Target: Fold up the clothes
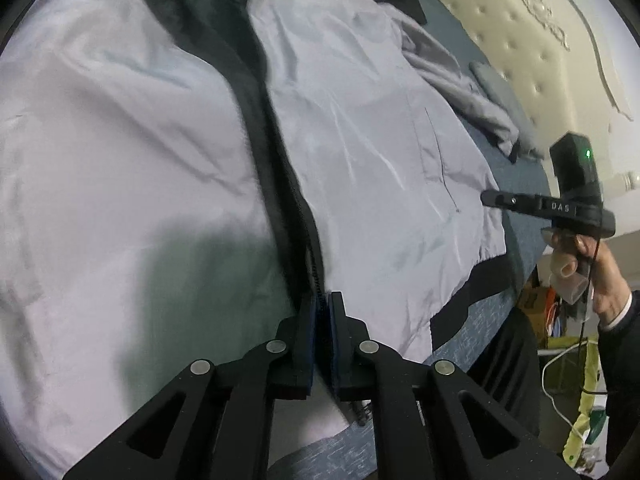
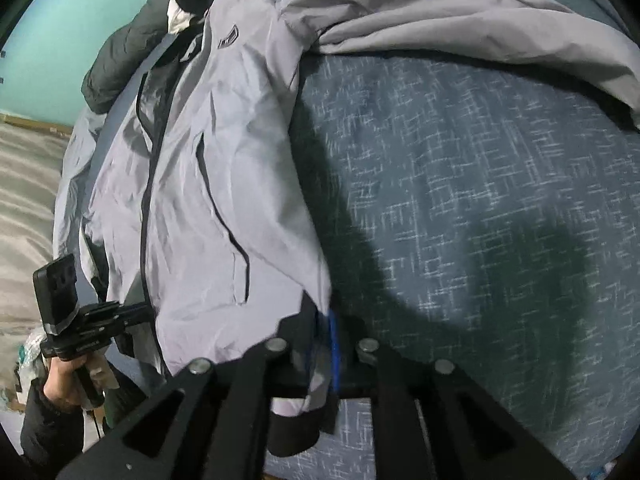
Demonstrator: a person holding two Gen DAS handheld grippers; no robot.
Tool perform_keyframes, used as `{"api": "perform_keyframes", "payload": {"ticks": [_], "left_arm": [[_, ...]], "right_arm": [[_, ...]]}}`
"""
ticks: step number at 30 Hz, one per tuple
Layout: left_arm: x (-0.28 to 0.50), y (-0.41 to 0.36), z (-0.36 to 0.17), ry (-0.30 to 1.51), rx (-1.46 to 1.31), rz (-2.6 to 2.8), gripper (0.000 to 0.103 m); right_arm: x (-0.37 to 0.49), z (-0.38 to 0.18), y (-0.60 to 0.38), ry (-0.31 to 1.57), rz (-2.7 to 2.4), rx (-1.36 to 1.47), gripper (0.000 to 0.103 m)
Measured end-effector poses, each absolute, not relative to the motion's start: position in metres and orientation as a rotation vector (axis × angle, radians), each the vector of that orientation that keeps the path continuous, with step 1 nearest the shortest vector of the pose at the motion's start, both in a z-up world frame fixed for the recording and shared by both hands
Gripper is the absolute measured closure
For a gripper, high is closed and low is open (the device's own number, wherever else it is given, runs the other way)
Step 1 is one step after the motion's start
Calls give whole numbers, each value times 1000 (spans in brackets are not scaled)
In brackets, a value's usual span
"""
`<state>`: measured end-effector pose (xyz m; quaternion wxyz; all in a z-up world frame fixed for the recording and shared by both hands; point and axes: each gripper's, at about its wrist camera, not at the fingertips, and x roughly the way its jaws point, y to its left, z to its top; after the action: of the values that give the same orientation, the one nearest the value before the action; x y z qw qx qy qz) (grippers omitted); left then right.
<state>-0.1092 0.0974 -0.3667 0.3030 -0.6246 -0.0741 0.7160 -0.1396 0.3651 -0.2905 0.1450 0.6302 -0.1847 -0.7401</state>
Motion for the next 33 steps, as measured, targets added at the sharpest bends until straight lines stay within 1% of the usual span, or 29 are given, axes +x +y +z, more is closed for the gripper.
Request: {"api": "perform_keyframes", "payload": {"ticks": [1, 2, 3, 4, 9, 12, 15, 16, 20, 26, 27, 28, 33], "left_arm": [[-109, 87, -359, -212, -1639, 1914, 89], [-108, 75, -350, -229, -1620, 1932, 86], [-106, 65, -343, -240, -1604, 1948, 80], [-106, 55, -335, -248, -1588, 1968, 77], [-98, -20, -313, -257, -1584, 2092, 75], [-89, -57, -319, -296, -1639, 2121, 74], [-76, -82, -333, -287, -1704, 2117, 68], [-73, -85, -338, -290, -1725, 2109, 67], [-62, -102, -361, -345, -1787, 2071, 65], [-53, -110, -372, -439, -1786, 2037, 65], [-51, -109, -373, -448, -1785, 2029, 65], [-50, -109, -374, -453, -1783, 2022, 65], [-44, -109, -381, -478, -1791, 2009, 65]], "right_arm": [[-139, -286, 369, -530, -2144, 1811, 81], [-138, -282, 372, -529, -2156, 1807, 77], [-137, -279, 375, -536, -2158, 1799, 73], [-133, -278, 379, -546, -2147, 1794, 71], [-121, -277, 386, -560, -2080, 1813, 68], [-113, -285, 383, -552, -2045, 1851, 68], [-106, -296, 377, -548, -2014, 1891, 66], [-105, -299, 376, -561, -2009, 1897, 64], [-100, -304, 372, -571, -1998, 1915, 64], [-93, -301, 375, -584, -2003, 1906, 64], [-91, -302, 373, -577, -1997, 1909, 61], [-89, -302, 372, -571, -1990, 1913, 55], [-81, -308, 359, -509, -1980, 1923, 54]]}}
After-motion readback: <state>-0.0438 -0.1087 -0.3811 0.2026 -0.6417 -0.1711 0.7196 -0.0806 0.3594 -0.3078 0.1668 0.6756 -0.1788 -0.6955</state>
